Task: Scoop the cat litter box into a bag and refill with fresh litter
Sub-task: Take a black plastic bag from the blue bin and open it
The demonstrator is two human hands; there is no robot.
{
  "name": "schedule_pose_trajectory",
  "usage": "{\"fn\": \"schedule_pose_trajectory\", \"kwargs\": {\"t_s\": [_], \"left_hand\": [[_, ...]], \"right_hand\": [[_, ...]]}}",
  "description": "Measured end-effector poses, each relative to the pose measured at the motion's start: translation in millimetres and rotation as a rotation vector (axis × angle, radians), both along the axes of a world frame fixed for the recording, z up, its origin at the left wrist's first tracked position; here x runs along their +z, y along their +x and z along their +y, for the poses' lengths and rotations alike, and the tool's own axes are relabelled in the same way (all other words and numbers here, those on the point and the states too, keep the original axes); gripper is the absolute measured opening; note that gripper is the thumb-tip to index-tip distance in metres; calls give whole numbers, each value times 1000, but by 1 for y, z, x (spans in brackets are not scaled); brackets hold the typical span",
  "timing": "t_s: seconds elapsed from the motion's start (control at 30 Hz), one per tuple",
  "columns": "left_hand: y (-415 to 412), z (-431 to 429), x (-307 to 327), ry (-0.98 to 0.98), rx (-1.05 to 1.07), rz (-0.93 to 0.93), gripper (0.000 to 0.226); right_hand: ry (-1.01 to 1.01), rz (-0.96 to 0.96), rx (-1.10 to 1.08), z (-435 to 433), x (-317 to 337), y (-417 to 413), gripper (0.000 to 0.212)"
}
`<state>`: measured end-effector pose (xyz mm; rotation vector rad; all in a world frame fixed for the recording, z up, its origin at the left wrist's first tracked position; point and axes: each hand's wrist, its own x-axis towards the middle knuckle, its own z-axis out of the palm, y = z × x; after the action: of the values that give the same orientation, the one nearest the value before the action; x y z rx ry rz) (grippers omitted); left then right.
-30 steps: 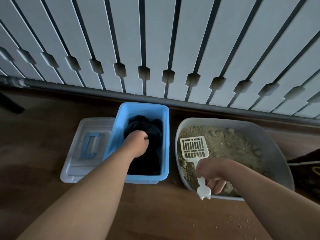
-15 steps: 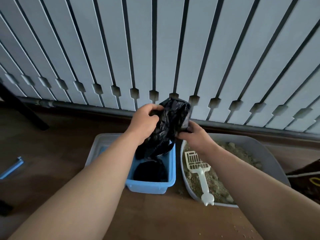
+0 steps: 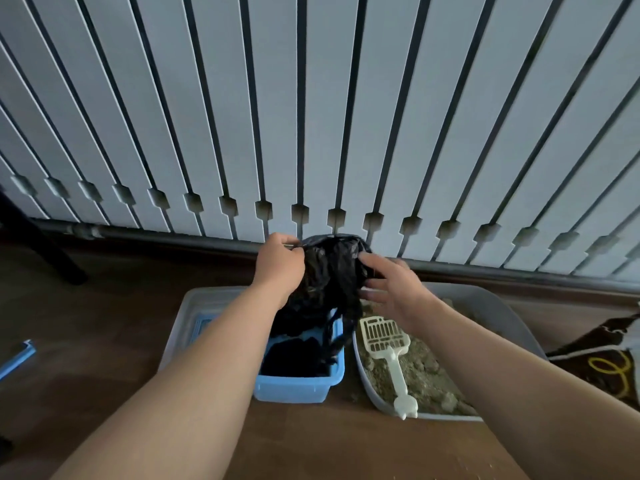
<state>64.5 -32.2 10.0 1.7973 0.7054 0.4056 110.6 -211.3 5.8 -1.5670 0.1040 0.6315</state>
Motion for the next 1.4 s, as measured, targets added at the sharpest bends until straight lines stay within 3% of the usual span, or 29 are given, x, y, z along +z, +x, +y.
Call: {"fn": "schedule_pose_trajectory", "kwargs": {"t_s": [0.07, 0.1, 0.17, 0.23, 0.33, 0.4, 0.47, 0.6, 0.67, 0.77, 0.87, 0.93, 1.03, 1.1, 1.17, 1.23, 1.33, 1.4], "left_hand": [[5, -7, 3, -67, -33, -2, 25], [5, -10, 5, -82, -42, -10, 25], [4, -8, 11, -55, -3, -34, 22], [0, 2, 15, 7, 116, -61, 19], [-4, 23, 14, -101, 276, -82, 18], [-5, 33, 13, -219, 299, -123, 14], [-5, 31, 12, -199, 238, -141, 9], [-12, 8, 13, 113, 61, -34, 61], [-15, -8, 12, 201, -169, -36, 68], [-12, -33, 13, 194, -484, 62, 66], [-6, -44, 12, 329, -576, 134, 29], [-3, -44, 10, 406, -571, 145, 13], [-4, -41, 11, 379, -452, 74, 17], [0, -35, 12, 237, -276, 27, 20], [4, -30, 16, -26, -138, -4, 22], [7, -27, 18, -180, -89, -27, 21], [8, -28, 25, -73, -105, -61, 23], [8, -27, 25, -22, -98, -96, 26]], "right_hand": [[1, -14, 128, 7, 1, -8, 112], [-87, -55, 150, 10, -1, -10, 111], [-243, -158, 109, 8, -3, -8, 74], [-239, -164, 1, -3, -3, -1, 28], [-175, -120, -161, -21, 1, 8, 15], [-116, -61, -213, -28, 3, 11, 16], [-45, -8, -250, -32, 2, 16, 21], [-4, -36, -244, -32, 5, 21, 22], [3, -38, -229, -31, 9, 20, 24], [74, -15, -187, -28, 18, 15, 17], [135, -12, -149, -27, 23, 16, 19], [144, -27, -204, -32, 26, 17, 13], [194, -16, -329, -48, 27, 23, 15], [195, -31, -372, -57, 24, 28, 20], [101, -92, -352, -62, 25, 30, 14], [7, -170, -231, -66, 26, 29, 4], [-51, -242, 105, -69, 30, 25, 30], [-215, -307, 253, -65, 27, 20, 30]]}}
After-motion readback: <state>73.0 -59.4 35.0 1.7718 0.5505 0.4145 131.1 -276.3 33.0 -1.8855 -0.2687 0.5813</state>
